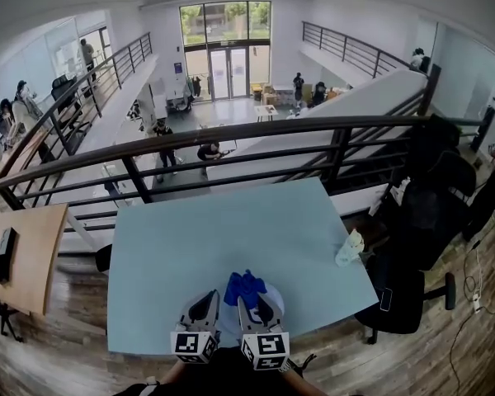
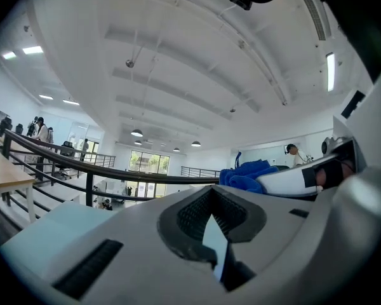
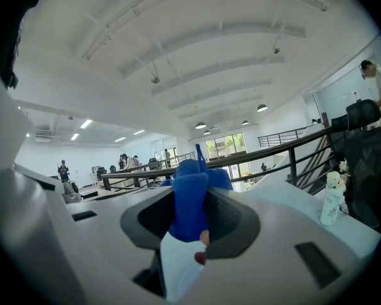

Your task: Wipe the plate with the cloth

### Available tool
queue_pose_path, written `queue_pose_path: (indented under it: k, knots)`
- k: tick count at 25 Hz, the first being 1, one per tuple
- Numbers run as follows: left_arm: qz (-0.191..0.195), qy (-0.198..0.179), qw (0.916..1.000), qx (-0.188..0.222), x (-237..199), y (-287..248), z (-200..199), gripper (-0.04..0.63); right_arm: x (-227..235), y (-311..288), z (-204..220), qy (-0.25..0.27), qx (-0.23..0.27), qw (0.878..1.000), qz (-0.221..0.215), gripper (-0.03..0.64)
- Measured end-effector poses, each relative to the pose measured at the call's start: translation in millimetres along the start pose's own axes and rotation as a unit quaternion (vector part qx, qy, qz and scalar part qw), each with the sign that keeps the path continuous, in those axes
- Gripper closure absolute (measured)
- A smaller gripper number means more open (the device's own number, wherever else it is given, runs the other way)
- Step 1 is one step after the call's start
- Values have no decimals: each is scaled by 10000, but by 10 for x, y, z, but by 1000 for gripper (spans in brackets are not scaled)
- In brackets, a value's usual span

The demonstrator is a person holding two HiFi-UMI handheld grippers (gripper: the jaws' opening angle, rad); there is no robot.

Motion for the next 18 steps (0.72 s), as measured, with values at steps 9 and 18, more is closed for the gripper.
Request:
queue_pose_path:
  k: [9, 18]
  knots:
    - [116, -110, 9999, -2, 139, 84, 0, 594, 29, 122, 41, -54, 19, 10000, 43, 499]
    - [150, -127, 9998, 1, 170, 101, -21, 594, 31, 174, 72, -55, 6, 10000, 53, 499]
Point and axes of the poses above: the fingertips, and each gripper's own axes: y backward along the fingers, x to its right, z out of its underside, the point moved 3 cm from there along y, backward along the fingers, and after that the axes turned 10 degrees about -y, right-handed, at the moved point
